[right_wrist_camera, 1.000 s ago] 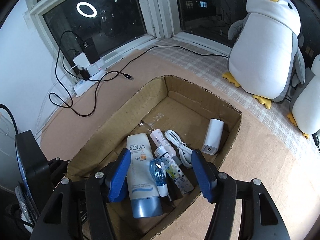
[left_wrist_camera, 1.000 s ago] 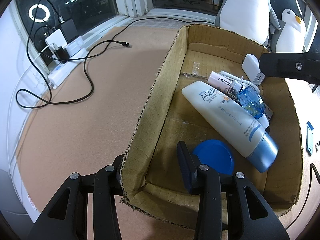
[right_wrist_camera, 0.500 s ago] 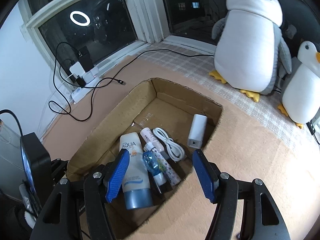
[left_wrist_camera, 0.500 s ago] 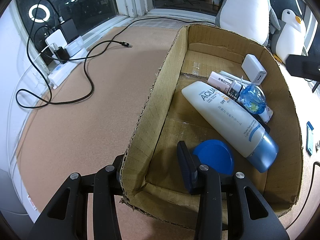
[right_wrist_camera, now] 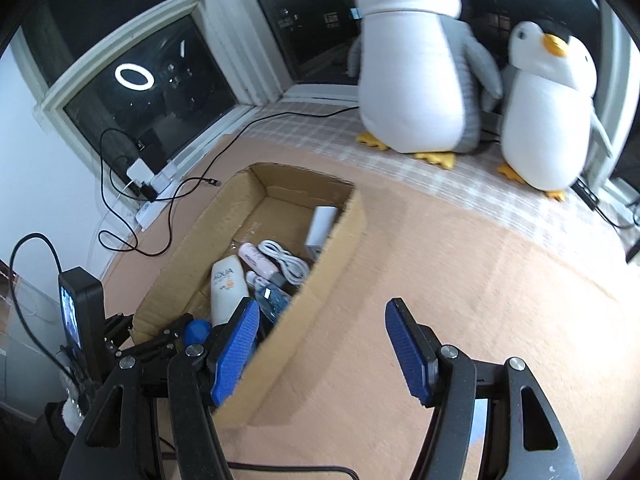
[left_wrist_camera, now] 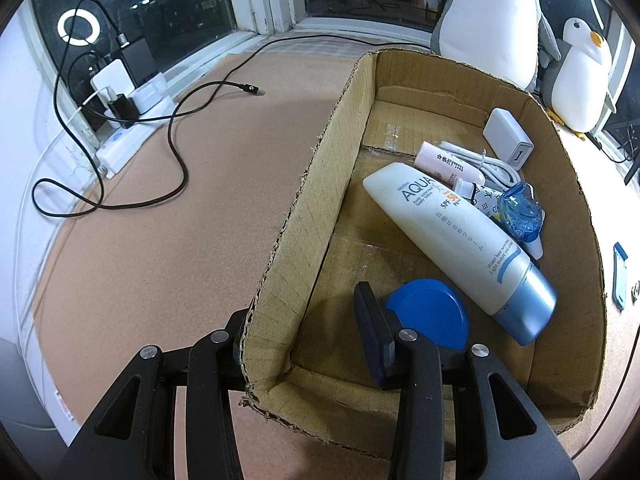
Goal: Organize rigid objects
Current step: 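Move the right tool back to the metal key ring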
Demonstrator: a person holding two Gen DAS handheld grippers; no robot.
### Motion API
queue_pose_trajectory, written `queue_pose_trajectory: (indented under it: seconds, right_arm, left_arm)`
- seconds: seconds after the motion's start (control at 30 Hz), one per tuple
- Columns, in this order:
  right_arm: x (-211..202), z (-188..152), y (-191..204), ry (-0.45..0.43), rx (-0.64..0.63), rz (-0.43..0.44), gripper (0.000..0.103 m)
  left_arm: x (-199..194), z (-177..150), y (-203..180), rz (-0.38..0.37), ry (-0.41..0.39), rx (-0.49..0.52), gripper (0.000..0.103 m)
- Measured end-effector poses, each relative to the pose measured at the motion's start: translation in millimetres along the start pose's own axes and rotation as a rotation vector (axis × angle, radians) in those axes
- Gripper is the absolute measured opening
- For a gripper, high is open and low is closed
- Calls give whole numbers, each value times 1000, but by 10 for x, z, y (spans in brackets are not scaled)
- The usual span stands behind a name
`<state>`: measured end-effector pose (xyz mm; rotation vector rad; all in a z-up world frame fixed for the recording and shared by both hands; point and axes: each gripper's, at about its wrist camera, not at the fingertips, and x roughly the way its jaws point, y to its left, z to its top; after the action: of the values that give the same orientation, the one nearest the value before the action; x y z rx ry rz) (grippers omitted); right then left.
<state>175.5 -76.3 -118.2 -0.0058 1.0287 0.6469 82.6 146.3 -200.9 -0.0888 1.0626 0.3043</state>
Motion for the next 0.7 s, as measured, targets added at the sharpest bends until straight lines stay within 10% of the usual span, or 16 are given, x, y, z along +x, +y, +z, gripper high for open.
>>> queue_pose_trajectory:
  seconds: [0.7]
  right_arm:
    - [-540,-623,-1270,46,247,-190,62]
  left_arm:
    - [-3,1,4,0,-1,0,39]
